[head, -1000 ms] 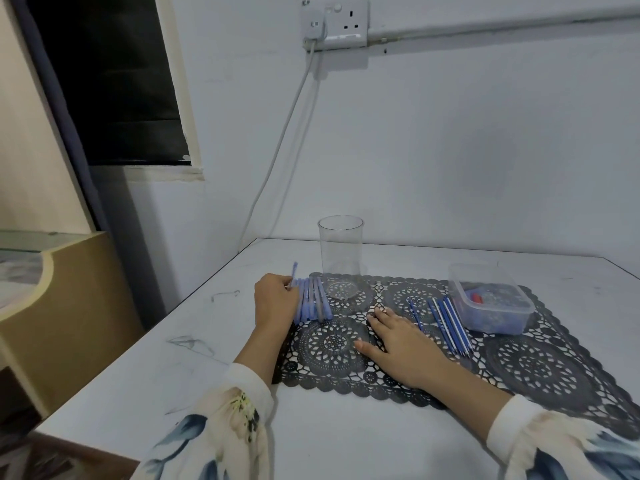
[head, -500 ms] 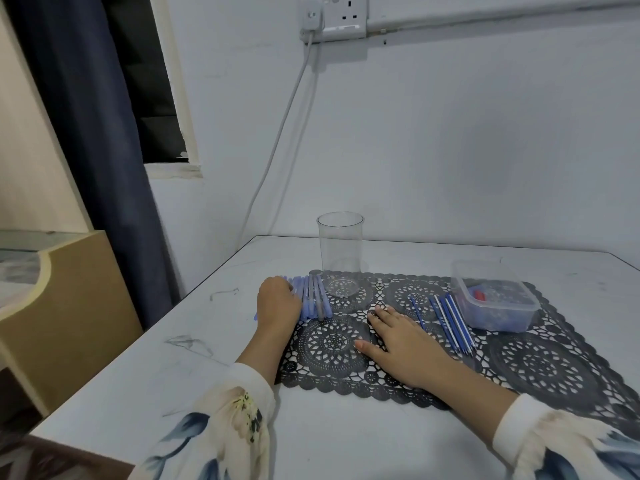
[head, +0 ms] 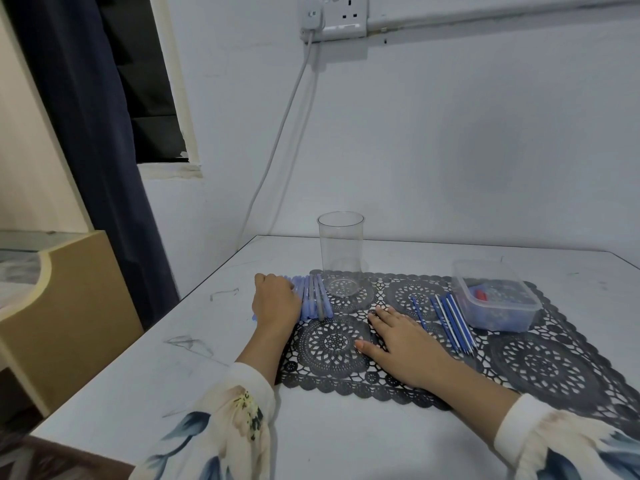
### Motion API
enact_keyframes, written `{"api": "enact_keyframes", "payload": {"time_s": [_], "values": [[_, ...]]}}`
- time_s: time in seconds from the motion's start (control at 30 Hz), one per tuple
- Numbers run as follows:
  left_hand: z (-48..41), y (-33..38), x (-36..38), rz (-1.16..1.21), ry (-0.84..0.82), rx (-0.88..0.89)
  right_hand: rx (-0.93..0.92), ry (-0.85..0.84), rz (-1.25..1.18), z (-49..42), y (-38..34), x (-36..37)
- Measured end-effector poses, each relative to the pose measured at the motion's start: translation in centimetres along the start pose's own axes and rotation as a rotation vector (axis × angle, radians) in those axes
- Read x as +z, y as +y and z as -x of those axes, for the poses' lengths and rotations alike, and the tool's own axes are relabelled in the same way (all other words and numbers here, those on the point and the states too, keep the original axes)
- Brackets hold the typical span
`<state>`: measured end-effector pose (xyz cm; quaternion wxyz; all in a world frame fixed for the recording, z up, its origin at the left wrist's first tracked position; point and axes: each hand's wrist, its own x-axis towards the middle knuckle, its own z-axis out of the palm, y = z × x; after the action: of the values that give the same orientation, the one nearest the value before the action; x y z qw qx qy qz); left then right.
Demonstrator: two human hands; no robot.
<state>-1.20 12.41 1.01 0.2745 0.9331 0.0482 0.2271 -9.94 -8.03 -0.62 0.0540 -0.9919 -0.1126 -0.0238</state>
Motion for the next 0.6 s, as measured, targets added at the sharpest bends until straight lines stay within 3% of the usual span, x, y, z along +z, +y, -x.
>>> {"api": "enact_keyframes", "payload": {"time_s": [0.17,0.47,0.6], "values": [[-0.7,-0.9,0.1,-0.172,-0.029,-0.011,0.0,-0.006,0.0,0.0,0.0,0.0],[-0.2,-0.8,0.2,-0.087,-0.031,-0.046,-0.002,0.025,-0.055,0.2,-0.1,-0.2],[0.4,-0.2,-0.3,-0.034,0.012,-0.003,-0.057,0.142,-0.139,0.8,-0.3,-1.0]]}}
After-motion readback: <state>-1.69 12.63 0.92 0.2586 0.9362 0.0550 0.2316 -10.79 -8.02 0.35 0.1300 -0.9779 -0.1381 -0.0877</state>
